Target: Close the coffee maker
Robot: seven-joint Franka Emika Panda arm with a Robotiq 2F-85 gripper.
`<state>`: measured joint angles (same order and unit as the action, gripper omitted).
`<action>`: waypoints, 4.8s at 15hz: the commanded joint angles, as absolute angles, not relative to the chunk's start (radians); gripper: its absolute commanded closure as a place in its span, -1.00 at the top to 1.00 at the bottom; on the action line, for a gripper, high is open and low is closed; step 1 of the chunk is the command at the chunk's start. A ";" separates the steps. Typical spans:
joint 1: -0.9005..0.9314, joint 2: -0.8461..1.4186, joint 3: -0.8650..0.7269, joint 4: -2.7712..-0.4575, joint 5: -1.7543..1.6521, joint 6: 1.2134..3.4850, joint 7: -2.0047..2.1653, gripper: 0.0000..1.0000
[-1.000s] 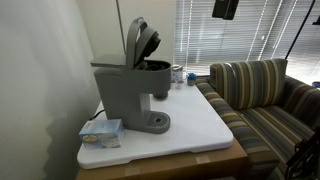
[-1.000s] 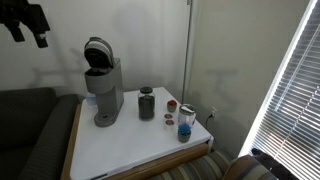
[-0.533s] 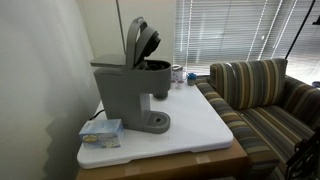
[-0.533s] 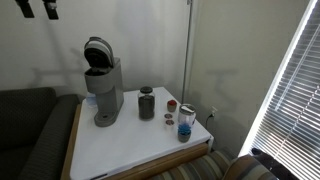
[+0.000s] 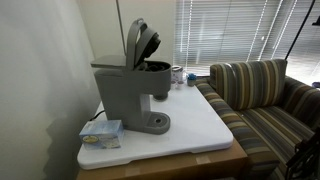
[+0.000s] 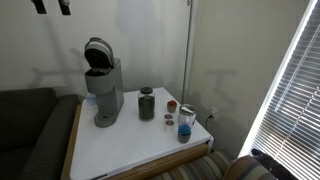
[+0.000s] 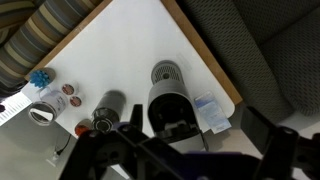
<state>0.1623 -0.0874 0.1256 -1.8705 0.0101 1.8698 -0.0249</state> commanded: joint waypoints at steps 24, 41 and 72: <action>0.176 0.508 0.165 -1.249 0.002 2.036 -0.281 -0.17; 0.177 0.515 0.142 -1.261 0.108 1.827 -0.100 -1.00; 0.199 0.480 0.091 -1.290 0.007 1.670 0.196 -1.00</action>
